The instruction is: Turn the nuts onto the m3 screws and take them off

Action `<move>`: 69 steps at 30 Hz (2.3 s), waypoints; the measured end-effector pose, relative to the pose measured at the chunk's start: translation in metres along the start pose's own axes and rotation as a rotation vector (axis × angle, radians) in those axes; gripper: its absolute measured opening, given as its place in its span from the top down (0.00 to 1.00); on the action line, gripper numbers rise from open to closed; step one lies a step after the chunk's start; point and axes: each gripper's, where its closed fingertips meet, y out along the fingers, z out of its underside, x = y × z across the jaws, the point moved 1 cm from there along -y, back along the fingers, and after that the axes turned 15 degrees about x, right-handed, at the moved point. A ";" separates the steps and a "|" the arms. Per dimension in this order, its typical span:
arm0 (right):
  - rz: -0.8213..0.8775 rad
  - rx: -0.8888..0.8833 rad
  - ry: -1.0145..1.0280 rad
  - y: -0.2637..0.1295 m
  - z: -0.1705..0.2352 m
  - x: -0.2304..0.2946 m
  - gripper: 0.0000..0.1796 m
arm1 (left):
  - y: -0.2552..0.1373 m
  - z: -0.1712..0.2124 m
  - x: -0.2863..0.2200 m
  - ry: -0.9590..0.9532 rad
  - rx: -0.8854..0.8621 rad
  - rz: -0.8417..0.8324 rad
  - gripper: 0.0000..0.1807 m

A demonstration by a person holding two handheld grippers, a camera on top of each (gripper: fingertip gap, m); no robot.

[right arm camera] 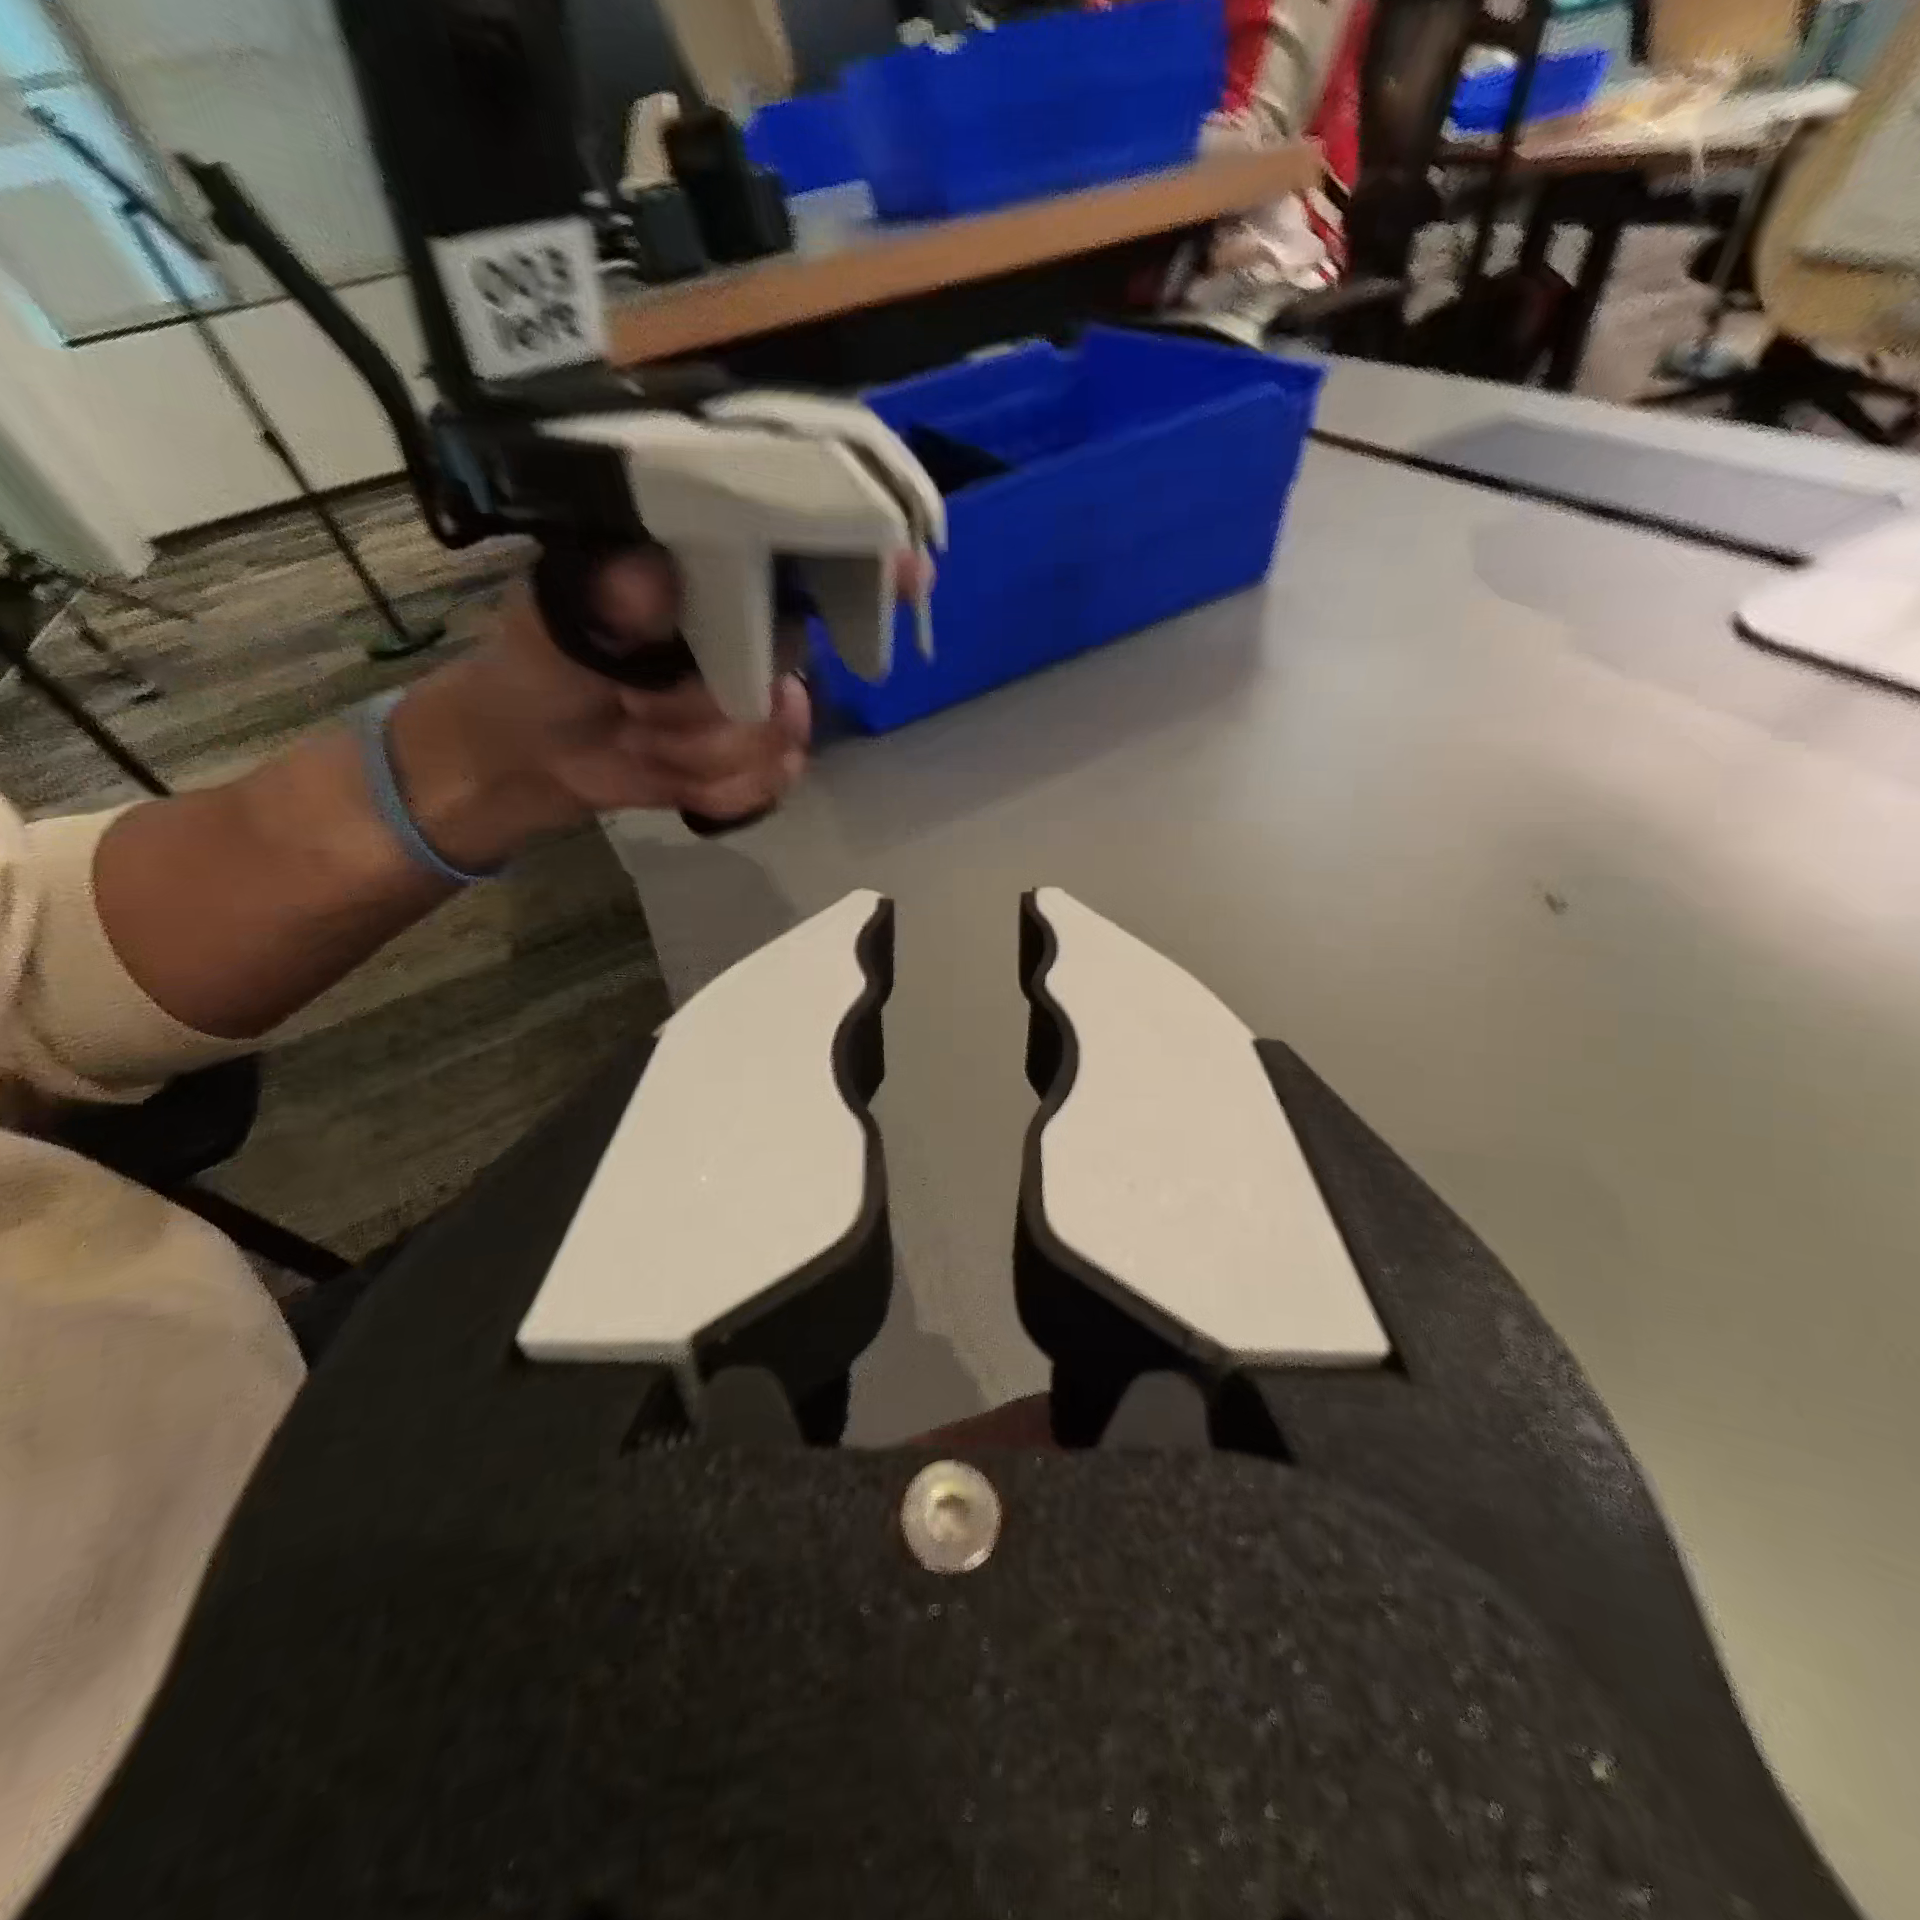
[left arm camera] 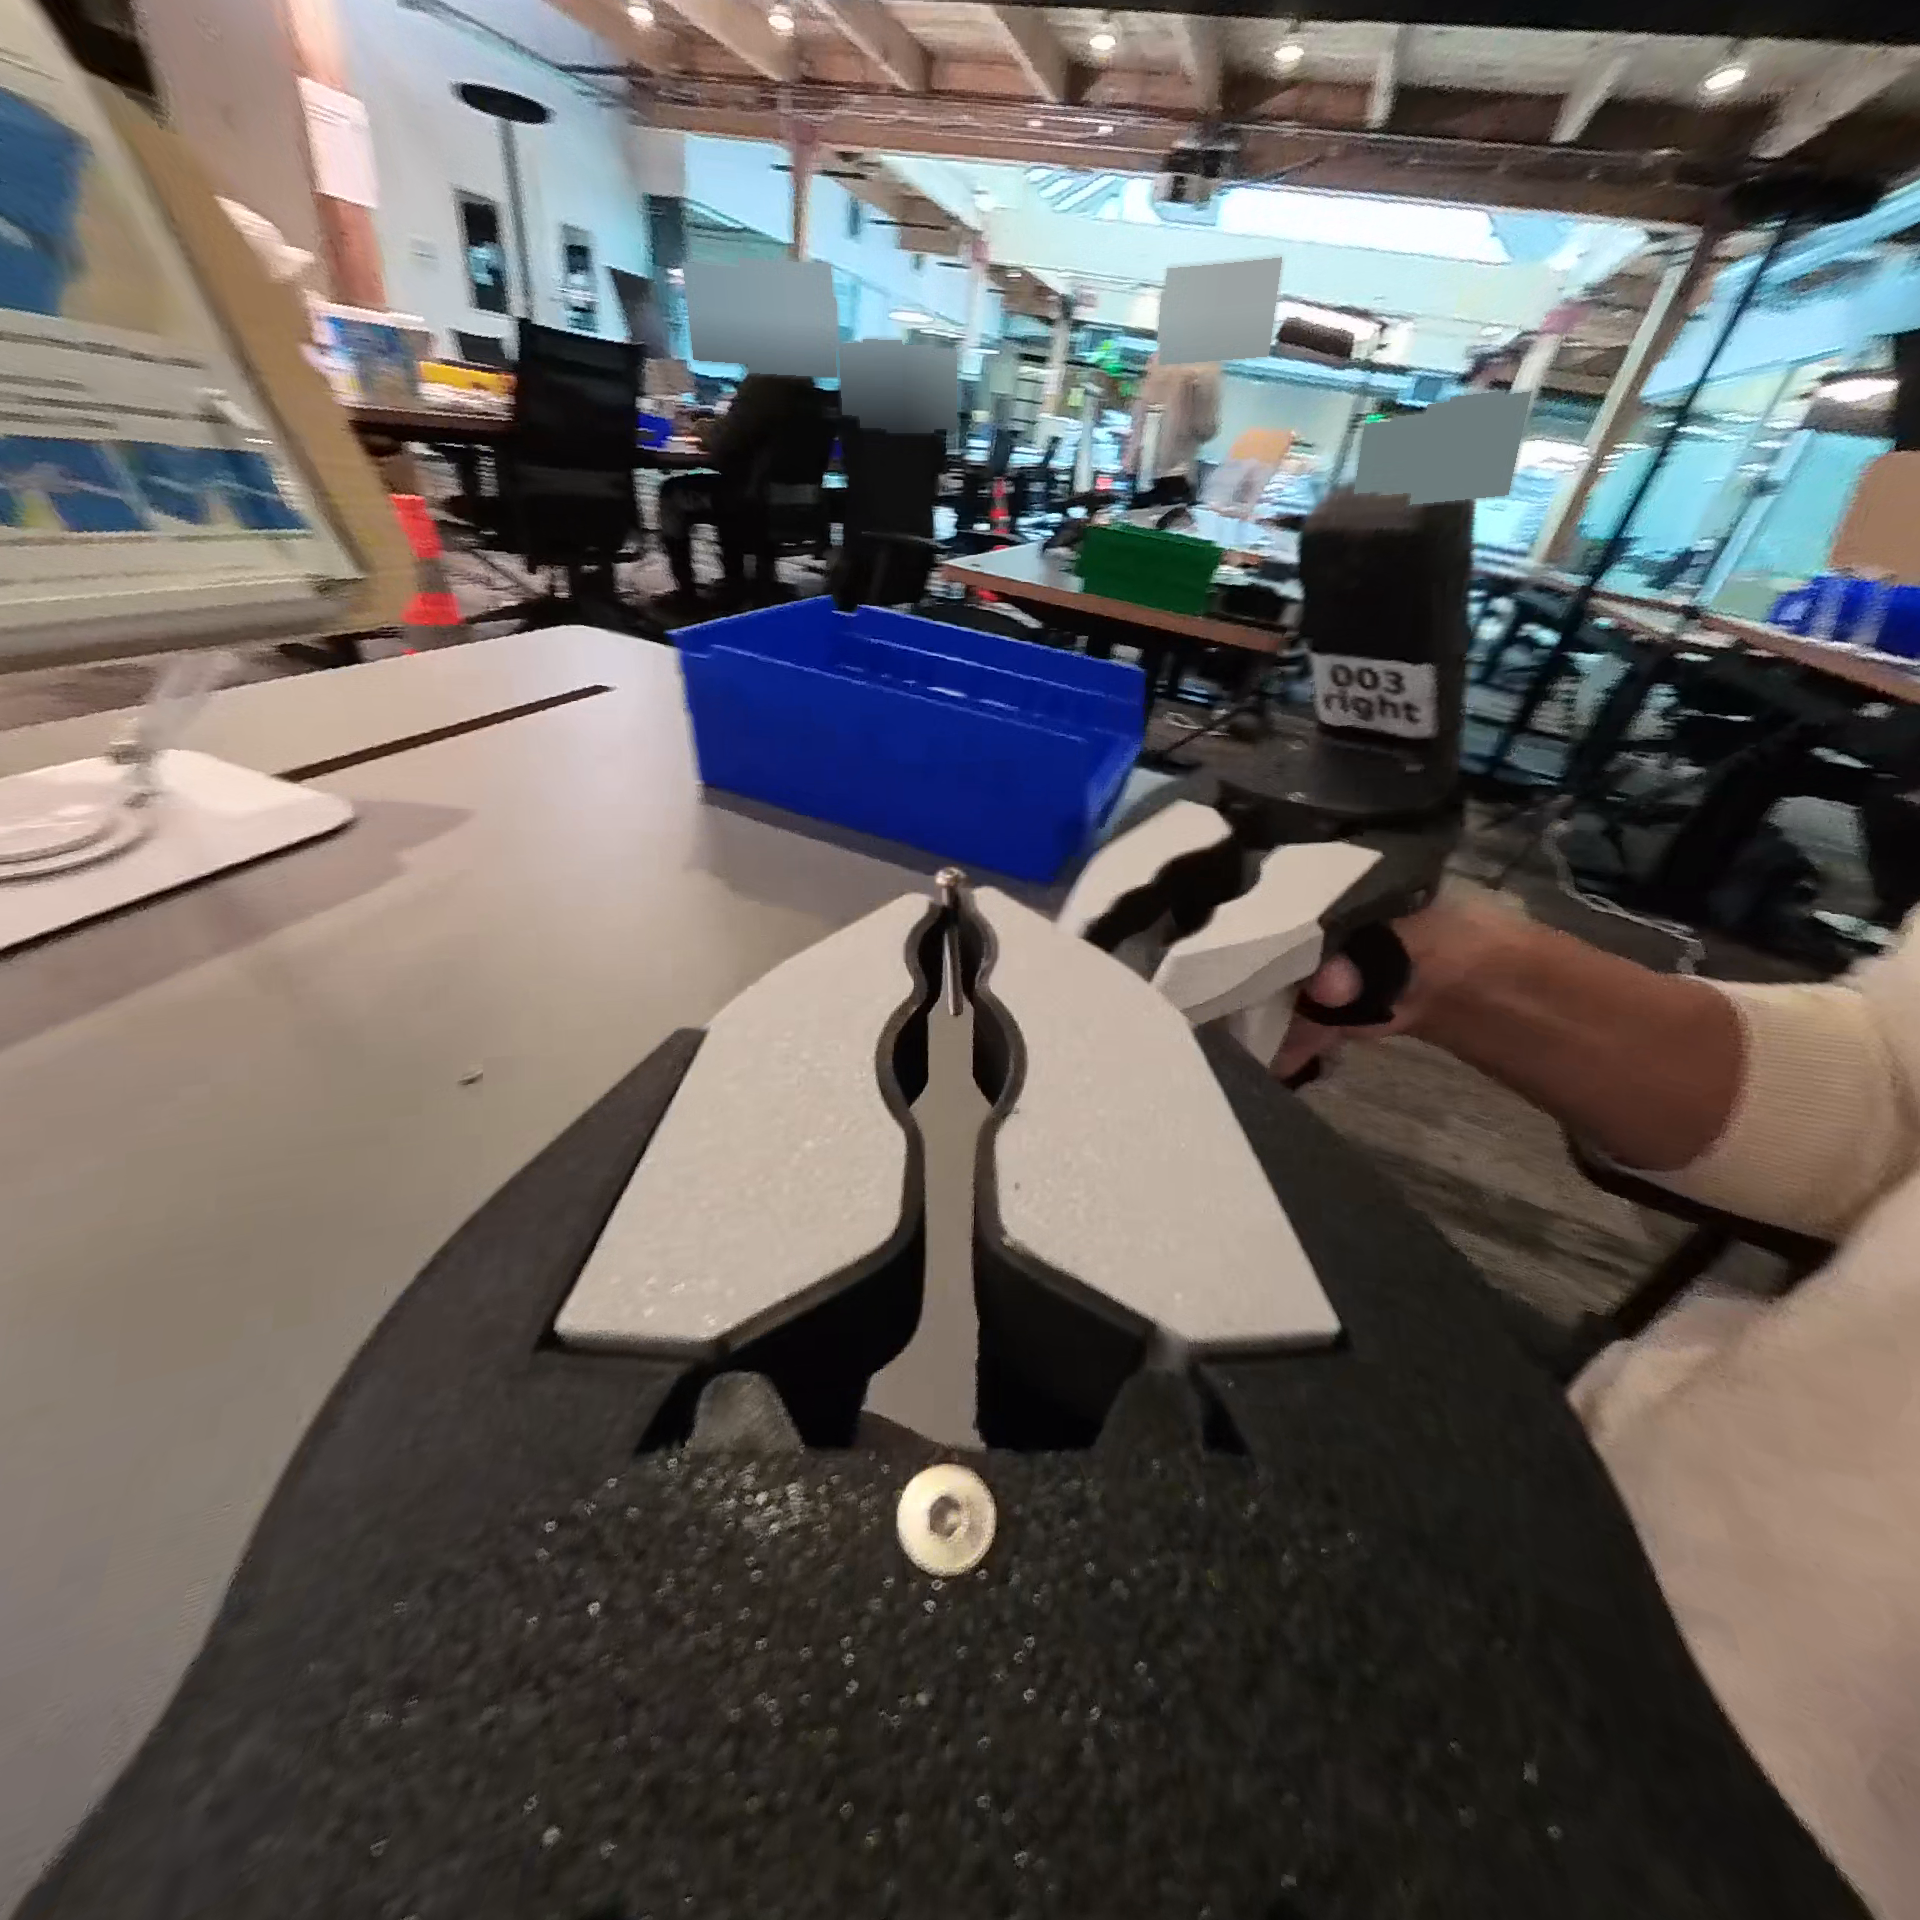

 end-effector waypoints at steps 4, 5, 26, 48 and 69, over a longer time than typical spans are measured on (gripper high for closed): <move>-0.080 -0.028 -0.049 0.008 -0.026 0.007 0.91 | 0.016 0.001 -0.016 0.024 0.006 0.086 0.99; -0.089 -0.033 -0.053 0.009 -0.027 0.006 0.91 | 0.017 0.000 -0.018 0.026 -0.001 0.093 0.99; -0.114 -0.024 -0.082 0.008 -0.023 0.003 0.99 | 0.024 0.005 -0.025 0.053 0.036 0.134 0.99; -0.027 0.339 -0.294 0.018 0.017 -0.017 0.99 | 0.046 0.038 -0.012 0.409 0.639 0.173 0.87; -0.079 0.257 -0.269 0.006 0.010 -0.017 0.99 | 0.046 0.037 -0.012 0.406 0.594 0.183 0.97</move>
